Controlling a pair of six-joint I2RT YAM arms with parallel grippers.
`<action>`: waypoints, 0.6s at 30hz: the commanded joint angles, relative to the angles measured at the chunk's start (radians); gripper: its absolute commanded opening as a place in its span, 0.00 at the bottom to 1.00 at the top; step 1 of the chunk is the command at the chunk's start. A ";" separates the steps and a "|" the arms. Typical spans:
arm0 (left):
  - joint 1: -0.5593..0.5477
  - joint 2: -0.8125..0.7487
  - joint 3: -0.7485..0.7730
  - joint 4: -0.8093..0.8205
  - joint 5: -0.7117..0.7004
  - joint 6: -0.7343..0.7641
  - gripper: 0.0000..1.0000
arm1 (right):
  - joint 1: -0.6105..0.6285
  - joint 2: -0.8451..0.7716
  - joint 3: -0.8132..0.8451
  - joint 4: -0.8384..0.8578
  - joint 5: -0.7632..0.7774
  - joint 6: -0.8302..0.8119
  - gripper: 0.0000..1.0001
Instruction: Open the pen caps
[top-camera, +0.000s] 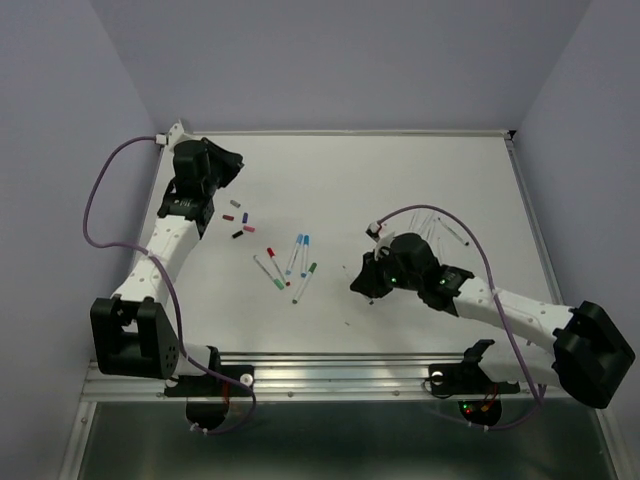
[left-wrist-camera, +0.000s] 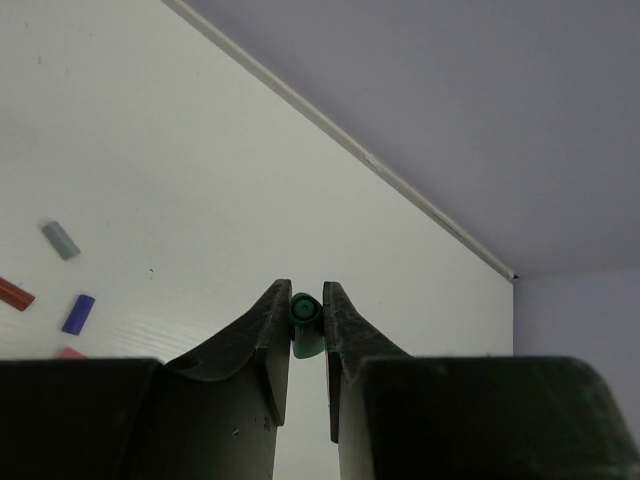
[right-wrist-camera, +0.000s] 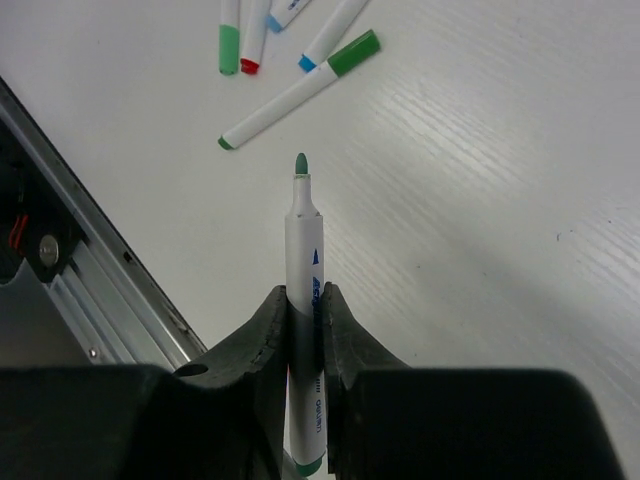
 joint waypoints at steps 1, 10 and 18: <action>-0.013 -0.010 -0.018 -0.023 -0.035 0.058 0.00 | -0.072 -0.003 0.063 -0.024 0.131 0.039 0.01; -0.015 0.115 -0.130 -0.210 -0.164 0.164 0.00 | -0.364 0.208 0.181 -0.153 0.453 0.109 0.01; -0.017 0.248 -0.072 -0.281 -0.259 0.179 0.00 | -0.430 0.303 0.218 -0.162 0.556 0.097 0.07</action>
